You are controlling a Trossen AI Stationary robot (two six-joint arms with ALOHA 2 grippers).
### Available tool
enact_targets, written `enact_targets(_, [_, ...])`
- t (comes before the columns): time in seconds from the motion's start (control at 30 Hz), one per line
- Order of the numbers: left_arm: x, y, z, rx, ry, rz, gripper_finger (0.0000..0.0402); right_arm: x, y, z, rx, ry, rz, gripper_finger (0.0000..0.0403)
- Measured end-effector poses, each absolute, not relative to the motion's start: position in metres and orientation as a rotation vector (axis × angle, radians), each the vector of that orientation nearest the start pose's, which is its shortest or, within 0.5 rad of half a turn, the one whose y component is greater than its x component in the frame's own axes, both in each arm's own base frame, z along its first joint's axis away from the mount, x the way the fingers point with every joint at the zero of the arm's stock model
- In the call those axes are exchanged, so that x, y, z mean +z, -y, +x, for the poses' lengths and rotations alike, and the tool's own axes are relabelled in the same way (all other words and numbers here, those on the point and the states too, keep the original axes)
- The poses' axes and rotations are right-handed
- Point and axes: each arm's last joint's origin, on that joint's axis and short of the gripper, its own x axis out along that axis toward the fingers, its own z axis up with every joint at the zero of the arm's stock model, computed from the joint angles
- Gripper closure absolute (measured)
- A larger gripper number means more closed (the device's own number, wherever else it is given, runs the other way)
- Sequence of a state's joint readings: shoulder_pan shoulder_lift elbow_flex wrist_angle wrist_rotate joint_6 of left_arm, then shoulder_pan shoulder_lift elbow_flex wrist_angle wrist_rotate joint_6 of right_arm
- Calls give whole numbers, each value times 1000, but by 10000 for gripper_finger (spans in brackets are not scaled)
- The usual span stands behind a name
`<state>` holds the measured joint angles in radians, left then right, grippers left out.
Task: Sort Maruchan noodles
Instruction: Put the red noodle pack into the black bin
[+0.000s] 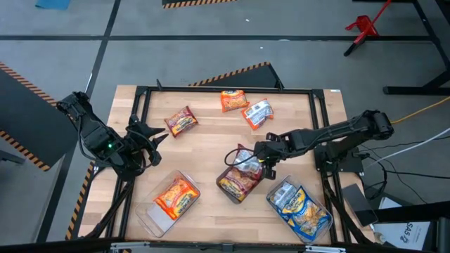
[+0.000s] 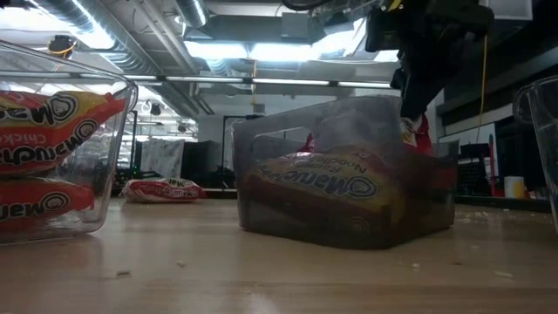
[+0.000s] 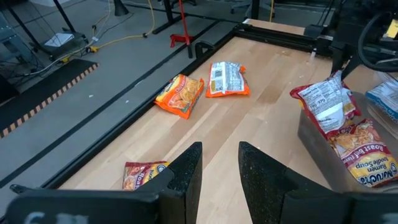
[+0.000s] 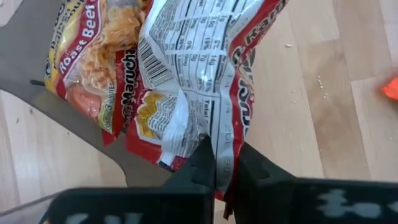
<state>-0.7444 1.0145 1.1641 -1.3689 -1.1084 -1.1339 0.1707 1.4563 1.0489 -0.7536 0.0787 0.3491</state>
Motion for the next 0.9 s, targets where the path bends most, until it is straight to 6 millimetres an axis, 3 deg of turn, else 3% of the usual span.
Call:
enact_targets(0.27, [348,77,122,636,-432,-95,303,267,-48,275,-196,-1136,99,398])
enact_targets(0.53, [348,77,122,642,-420,-89,303,307,-83,268,-278,-1027,-58,401])
enact_targets(0.7, [348,76,122,649,-407,-82,303,305,-106,262,-357,-967,-182,401])
enact_targets(0.9, [349,76,122,655,-398,-76,303,281,-134,269,-402,-948,-448,402])
